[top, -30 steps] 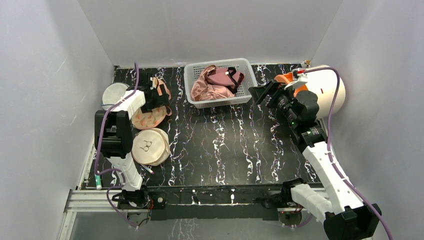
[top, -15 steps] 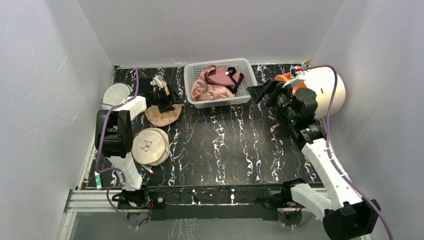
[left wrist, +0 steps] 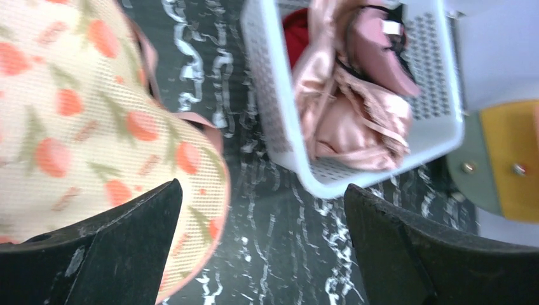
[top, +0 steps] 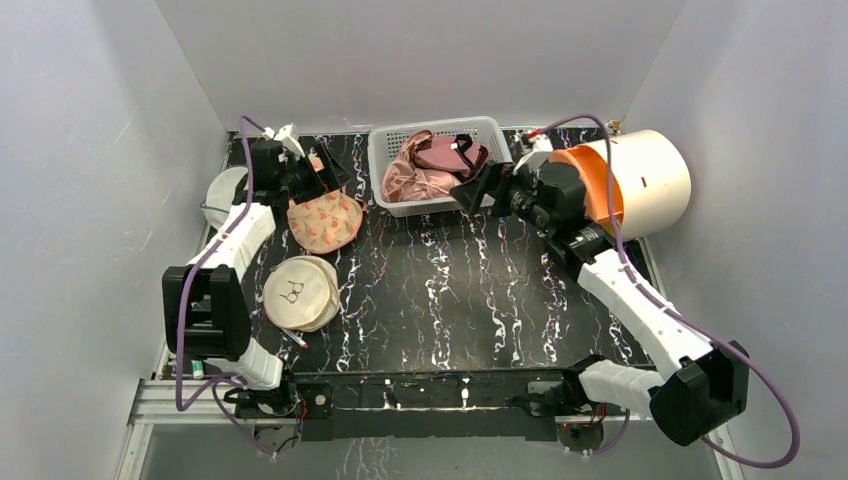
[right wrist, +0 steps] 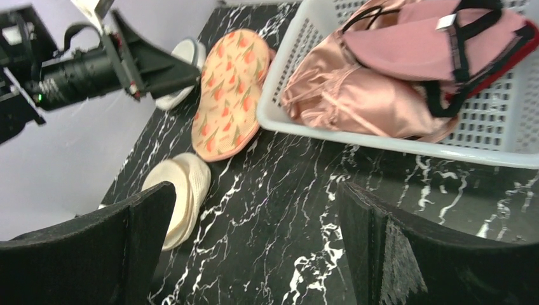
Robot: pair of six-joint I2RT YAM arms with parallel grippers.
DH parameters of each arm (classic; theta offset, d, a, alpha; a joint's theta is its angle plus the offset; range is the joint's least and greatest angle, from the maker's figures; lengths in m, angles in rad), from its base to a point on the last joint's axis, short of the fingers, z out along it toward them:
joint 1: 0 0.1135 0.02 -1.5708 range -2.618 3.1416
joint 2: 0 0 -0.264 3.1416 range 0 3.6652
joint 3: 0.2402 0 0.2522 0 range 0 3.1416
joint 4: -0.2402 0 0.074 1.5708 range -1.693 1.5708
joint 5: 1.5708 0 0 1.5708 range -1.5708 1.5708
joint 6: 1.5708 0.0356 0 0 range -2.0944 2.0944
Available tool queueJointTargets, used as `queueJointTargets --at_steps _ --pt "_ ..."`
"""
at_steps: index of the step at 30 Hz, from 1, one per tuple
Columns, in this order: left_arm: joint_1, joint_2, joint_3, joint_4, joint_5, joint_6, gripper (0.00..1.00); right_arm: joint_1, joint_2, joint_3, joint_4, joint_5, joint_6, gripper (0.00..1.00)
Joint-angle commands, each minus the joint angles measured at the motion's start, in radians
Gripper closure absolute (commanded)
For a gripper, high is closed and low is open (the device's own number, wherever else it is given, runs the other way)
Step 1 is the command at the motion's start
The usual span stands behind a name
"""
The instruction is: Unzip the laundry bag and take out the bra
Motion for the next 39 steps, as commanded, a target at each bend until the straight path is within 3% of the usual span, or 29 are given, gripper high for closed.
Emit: queueJointTargets --at_steps 1,8,13,18,21,26,39 --pt "0.006 0.045 0.060 -0.155 -0.203 0.067 0.02 0.089 0.041 0.072 0.015 0.053 -0.033 0.02" --pt "-0.007 0.191 0.151 -0.274 -0.261 0.096 0.14 0.142 0.087 0.085 0.001 0.080 -0.024 0.02" --pt "-0.051 0.248 0.165 -0.301 -0.266 0.097 0.14 0.146 0.061 0.075 -0.021 0.102 -0.032 0.02" --pt "-0.070 0.265 0.123 -0.279 -0.168 0.013 0.13 0.147 0.007 0.073 -0.087 0.176 -0.084 0.02" --pt "-0.071 0.235 0.019 -0.210 -0.091 -0.065 0.15 0.146 -0.036 0.066 -0.123 0.229 -0.123 0.02" --pt "-0.098 0.147 -0.165 -0.092 0.026 -0.171 0.26 0.147 -0.095 0.022 -0.132 0.272 -0.167 0.02" --pt "-0.378 -0.066 -0.359 -0.094 -0.062 -0.267 0.28 0.146 -0.128 -0.002 -0.189 0.252 -0.173 0.02"
